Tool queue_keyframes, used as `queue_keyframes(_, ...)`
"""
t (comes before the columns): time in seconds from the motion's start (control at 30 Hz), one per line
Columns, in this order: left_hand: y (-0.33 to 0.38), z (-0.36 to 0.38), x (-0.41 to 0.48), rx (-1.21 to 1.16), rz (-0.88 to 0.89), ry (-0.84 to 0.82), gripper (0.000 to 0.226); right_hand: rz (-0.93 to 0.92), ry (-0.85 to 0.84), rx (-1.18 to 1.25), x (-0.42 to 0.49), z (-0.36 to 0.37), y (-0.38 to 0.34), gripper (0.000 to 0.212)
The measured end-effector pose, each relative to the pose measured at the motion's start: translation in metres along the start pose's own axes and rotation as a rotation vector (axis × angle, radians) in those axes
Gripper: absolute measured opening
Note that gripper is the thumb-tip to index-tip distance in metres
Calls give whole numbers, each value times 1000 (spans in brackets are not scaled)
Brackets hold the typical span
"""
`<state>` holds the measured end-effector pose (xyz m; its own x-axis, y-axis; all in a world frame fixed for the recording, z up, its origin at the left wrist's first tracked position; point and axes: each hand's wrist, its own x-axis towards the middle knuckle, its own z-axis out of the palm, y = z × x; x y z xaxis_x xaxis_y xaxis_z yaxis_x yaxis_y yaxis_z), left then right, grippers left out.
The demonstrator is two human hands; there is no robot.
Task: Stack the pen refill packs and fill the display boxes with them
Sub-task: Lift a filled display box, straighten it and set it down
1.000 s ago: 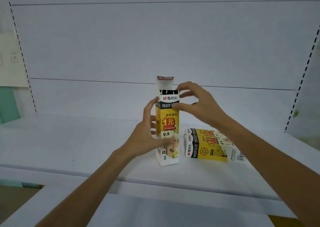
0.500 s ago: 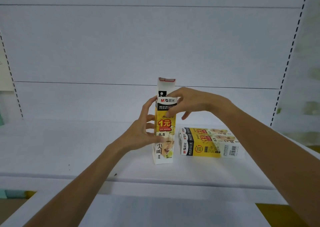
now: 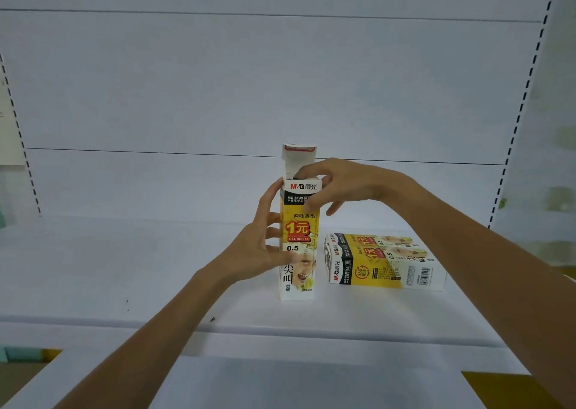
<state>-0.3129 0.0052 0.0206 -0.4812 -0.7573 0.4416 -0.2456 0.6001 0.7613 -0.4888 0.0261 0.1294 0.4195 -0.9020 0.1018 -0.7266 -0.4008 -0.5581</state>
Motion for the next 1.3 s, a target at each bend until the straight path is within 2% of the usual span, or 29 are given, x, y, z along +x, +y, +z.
queue_keyframes(0.13, 1, 0, 3, 28, -5, 12, 94, 48, -54, -138, 7, -1, -7, 25)
queue_keyframes(0.23, 2, -2, 3, 34, -5, 17, 97, 10, 63, -165, 8, 2, -3, 27)
queue_keyframes(0.37, 5, -4, 0, 89, 1, 24, 107, -126, 152, 201, -5, 5, 13, 45)
queue_keyframes(0.53, 12, -8, 1, 200, 71, 45, 108, -166, 295, 568, -11, 14, 27, 23)
queue_keyframes(0.67, 12, -9, 5, 183, 83, 44, 96, -128, 448, 662, -4, 26, 31, 18)
queue_keyframes(0.77, 13, -10, 10, 157, 69, 80, 79, -103, 459, 776, -2, 28, 32, 21)
queue_keyframes(0.87, 16, -8, 14, 198, 58, 106, 75, -76, 428, 783, 1, 27, 31, 21)
queue_keyframes(1.13, 20, -12, 17, 249, 32, 94, 80, -55, 361, 822, 6, 27, 25, 17)
queue_keyframes(1.3, 24, -15, 19, 235, 24, 58, 81, -147, 376, 782, 5, 27, 24, 26)
